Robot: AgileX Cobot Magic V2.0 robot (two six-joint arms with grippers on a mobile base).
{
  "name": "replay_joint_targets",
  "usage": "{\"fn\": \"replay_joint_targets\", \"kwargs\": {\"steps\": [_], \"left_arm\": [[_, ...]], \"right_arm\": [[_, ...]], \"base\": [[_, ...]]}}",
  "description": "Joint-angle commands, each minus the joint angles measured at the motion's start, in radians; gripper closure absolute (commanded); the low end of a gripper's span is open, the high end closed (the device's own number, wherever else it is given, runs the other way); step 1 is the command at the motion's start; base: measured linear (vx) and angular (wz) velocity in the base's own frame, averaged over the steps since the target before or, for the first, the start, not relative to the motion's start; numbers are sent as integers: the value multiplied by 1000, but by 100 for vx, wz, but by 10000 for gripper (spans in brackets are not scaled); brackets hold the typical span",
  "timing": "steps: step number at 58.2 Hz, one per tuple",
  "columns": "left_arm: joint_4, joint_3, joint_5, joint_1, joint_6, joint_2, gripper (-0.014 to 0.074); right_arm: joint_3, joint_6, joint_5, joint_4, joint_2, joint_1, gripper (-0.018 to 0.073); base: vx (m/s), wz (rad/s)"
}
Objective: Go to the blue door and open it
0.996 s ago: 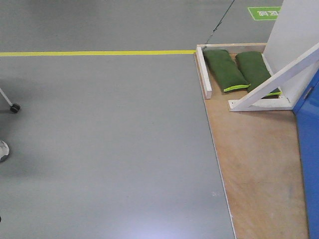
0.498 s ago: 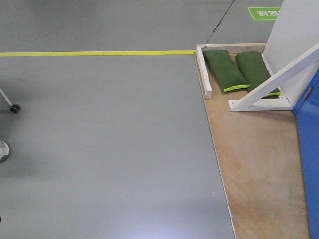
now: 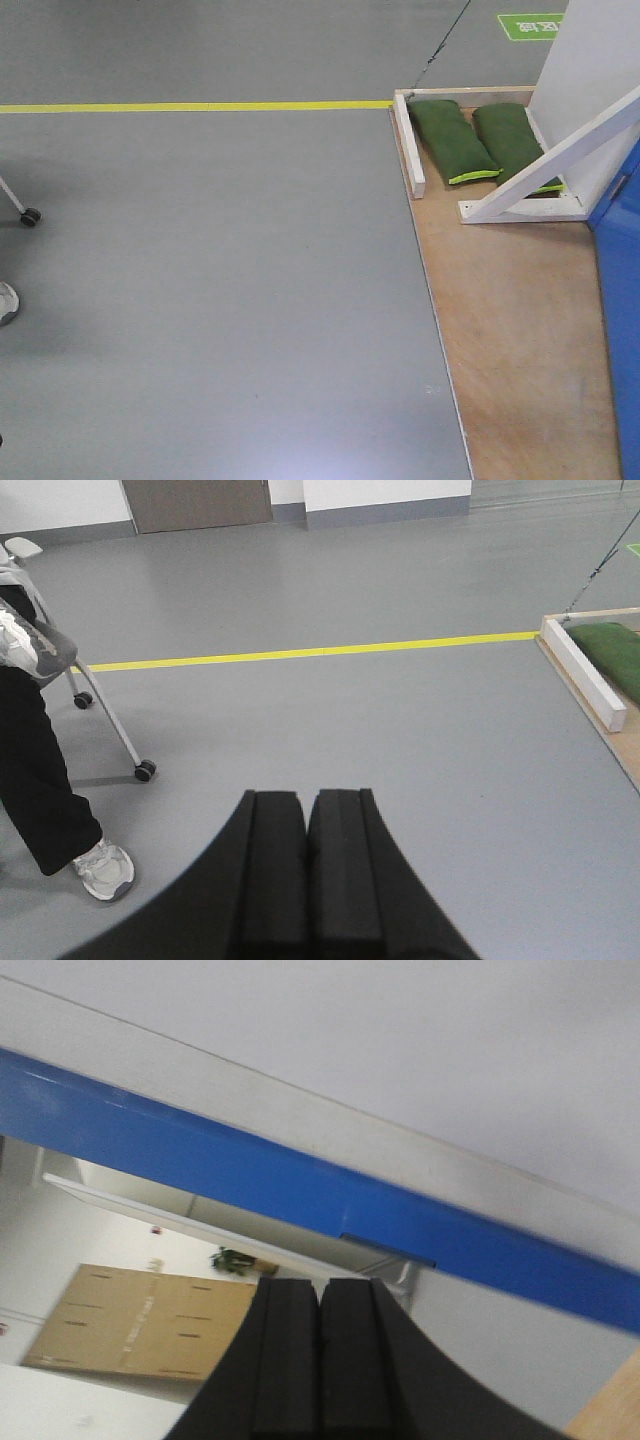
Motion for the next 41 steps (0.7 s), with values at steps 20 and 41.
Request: {"fn": "replay_joint_targets", "kwargs": {"steps": [20,41], "left_arm": [[-5,1,-78,0,-3,-15,526],[-5,1,-78,0,-3,-15,526]], "right_arm": [[-126,-8,-96,-533,-11,183,557],[-126,-8,-83,-546,-14,183,557]], "base": [[0,0],[0,0]]}}
